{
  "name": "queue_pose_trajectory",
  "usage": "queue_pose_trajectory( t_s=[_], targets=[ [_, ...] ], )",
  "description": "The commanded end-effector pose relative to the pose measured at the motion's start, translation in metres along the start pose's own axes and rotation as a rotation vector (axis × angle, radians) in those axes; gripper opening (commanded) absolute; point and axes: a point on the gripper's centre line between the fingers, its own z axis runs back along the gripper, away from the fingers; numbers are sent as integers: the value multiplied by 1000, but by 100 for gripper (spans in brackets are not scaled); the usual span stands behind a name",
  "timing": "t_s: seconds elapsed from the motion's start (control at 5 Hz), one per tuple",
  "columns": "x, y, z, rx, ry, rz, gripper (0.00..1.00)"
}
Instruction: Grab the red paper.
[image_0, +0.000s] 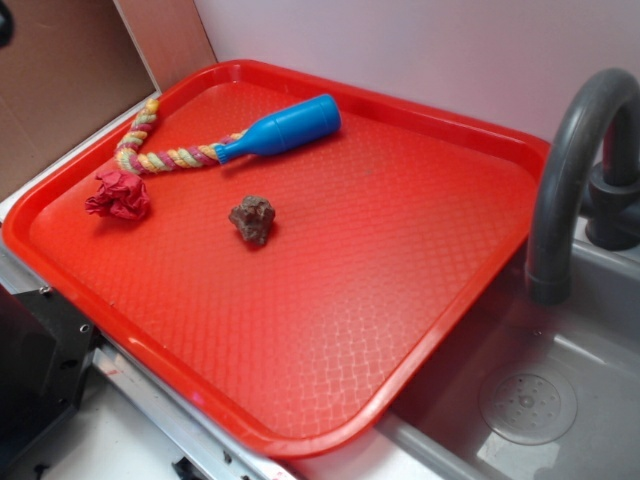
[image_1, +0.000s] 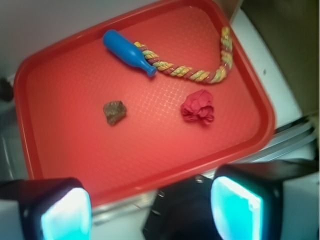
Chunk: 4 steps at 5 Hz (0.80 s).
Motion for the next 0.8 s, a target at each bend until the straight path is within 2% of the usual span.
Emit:
queue_pose_trajectory(
  t_s=[0.0, 0.2, 0.4, 0.6],
  targets=[
    [35, 40, -48, 71, -108, 484, 100],
    [38, 54, -71, 104, -137, 616, 100],
    [48, 67, -99, 84, -104, 637, 100],
    [57, 78, -124, 92, -112, 652, 100]
  ],
)
